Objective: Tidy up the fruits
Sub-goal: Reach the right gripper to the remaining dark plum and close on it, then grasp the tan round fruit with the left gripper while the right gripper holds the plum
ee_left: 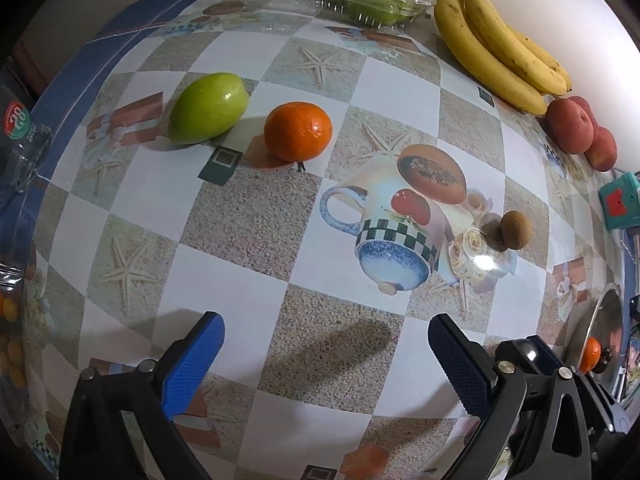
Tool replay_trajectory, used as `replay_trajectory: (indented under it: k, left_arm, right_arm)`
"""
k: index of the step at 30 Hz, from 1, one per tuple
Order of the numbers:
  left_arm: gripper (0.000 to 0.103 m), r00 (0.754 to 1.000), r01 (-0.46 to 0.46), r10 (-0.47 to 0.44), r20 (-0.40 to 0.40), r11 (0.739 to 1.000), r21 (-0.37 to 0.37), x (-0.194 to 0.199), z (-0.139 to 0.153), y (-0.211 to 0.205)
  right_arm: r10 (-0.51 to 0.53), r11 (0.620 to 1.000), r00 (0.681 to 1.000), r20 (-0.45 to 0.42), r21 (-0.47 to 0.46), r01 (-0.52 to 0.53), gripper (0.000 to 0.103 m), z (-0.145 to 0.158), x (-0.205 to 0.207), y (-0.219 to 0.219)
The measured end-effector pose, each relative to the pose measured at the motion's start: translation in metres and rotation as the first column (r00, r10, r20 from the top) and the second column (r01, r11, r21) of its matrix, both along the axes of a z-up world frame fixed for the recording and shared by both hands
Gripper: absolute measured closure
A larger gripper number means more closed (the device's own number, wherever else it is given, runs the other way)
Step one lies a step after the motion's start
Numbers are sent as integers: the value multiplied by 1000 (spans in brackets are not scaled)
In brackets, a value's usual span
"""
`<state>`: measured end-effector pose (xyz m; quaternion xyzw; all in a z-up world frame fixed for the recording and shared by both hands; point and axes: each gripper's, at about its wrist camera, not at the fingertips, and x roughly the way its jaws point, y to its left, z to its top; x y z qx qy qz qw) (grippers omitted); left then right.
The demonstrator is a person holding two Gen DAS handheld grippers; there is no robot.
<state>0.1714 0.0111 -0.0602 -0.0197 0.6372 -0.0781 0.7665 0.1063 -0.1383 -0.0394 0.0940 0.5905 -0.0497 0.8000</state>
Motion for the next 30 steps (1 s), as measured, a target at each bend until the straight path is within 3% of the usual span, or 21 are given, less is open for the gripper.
replay_trajectory:
  k: [5,12,21,30]
  left_arm:
    - [0,1000,19,-18,21,1000,-12,0,4,-14]
    - [6,990,92,-82,117,993,-79,-2,23,-45]
    - [16,948,236,-217,233,970,-53,-7,39,-97]
    - [28,907,326,-315,281,945,9,-5,34,-131]
  right_arm:
    - [-39,999,999,36,34,38,73,14,-2,-13]
    - [-112,993,989,94,49,108,73,39,-4,-42]
    - [-230,972,964,136,85,220,73,61,-14,-90]
    - [-299,953,945,133,88,289,73,67,-27,-125]
